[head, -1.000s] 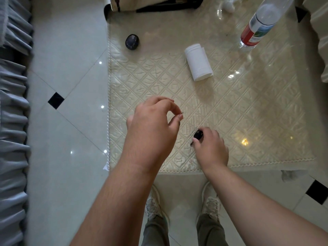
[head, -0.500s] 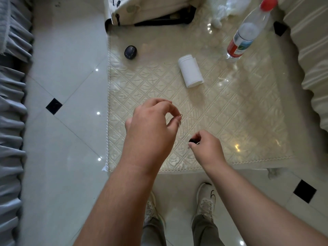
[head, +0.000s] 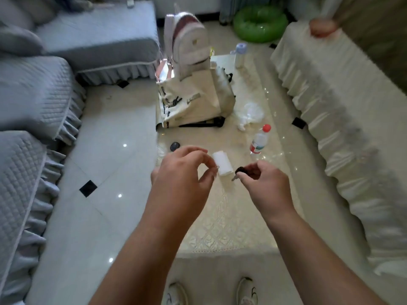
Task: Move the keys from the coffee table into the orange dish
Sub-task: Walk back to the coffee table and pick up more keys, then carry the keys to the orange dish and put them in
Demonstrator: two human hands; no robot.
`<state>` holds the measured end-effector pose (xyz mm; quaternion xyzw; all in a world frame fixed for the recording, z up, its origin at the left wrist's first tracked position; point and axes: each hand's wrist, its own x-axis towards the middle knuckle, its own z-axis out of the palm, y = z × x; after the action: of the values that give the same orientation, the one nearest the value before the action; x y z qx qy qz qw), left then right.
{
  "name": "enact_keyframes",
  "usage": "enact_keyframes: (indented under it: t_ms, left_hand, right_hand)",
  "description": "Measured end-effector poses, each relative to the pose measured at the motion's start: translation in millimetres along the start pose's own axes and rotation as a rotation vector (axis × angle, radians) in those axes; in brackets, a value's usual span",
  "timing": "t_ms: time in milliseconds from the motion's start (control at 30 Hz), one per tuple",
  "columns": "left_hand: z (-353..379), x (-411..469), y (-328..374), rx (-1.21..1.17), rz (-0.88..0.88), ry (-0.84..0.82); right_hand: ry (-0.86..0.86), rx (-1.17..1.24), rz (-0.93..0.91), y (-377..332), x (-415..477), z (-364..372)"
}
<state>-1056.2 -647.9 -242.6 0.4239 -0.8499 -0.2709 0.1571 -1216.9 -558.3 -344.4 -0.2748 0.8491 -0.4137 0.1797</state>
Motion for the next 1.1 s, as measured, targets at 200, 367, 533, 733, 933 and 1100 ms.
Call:
enact_keyframes:
  t_ms: [200, 367, 533, 733, 933, 1100]
  left_hand:
    - [-118.7, -13.1, 79.7, -0.026, 0.107, 0.116]
    - [-190.4, -39.3, 143.4, 0.0, 0.18, 0.194]
    - [-239.0, -65.1, 179.8, -0.007, 0.231, 0.258]
    - [-269.6, -72.5, 185.9, 0.002, 0.321, 0.251]
    - [-288.9, -71.6, 184.2, -0.029, 0.428, 0.208]
    - [-294.8, -75.3, 169.0, -0.118, 0.528, 0.137]
  right_hand:
    - [0.016, 0.052, -0.162, -117.2, -17.7, -114.4]
    - [0.014, 0.027, -0.299, -196.1, -51.2, -199.1]
    - [0.051, -0.043, -0.432, -255.0, -77.8, -265.0]
    - [0.194, -0.095, -0.506, -291.0, -106.7, -296.5]
    - [0.295, -0.118, -0.425, -308.1, -148.5, -303.7]
    - [0.382, -0.147, -0.326, -309.1, -186.3, -301.0]
